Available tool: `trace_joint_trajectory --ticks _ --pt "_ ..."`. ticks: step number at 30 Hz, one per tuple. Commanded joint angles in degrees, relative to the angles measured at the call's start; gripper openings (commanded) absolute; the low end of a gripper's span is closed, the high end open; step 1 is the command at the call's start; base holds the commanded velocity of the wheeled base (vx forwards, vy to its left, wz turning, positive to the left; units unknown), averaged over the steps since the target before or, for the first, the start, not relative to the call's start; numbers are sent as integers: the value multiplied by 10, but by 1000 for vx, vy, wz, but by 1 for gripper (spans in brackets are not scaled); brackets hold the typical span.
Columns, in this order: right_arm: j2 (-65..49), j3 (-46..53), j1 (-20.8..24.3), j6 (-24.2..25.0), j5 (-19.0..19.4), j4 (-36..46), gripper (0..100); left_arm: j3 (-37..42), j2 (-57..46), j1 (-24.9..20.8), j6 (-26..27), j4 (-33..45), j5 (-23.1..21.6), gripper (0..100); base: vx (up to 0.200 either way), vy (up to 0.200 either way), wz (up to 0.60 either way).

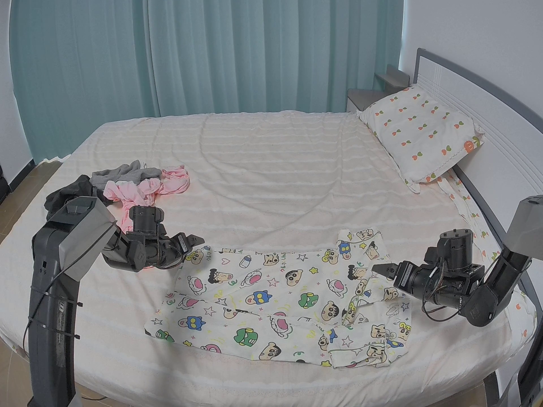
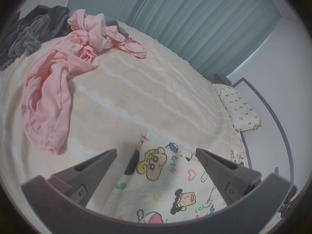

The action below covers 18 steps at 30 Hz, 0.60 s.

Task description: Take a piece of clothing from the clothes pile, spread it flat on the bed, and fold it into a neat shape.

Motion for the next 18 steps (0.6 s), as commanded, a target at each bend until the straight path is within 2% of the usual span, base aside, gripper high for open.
trace_joint_trajectory --ticks 1,9,10,14,18 --pt "6 1 0 0 -3 0 100 -24 19 -9 0 15 -1 100 0 0 0" --pt "16 -4 -1 -2 -3 -1 100 -47 36 -21 0 21 -1 100 0 0 0" --pt "17 -4 -2 -2 -3 -1 100 -47 35 -23 0 22 -1 0 0 0 0" --pt "26 -20 -16 -12 -2 0 100 -46 33 -23 0 29 0 0 0 0 0" --pt "75 -85 -37 -35 -4 7 100 -32 32 -22 3 25 7 0 0 0 0"
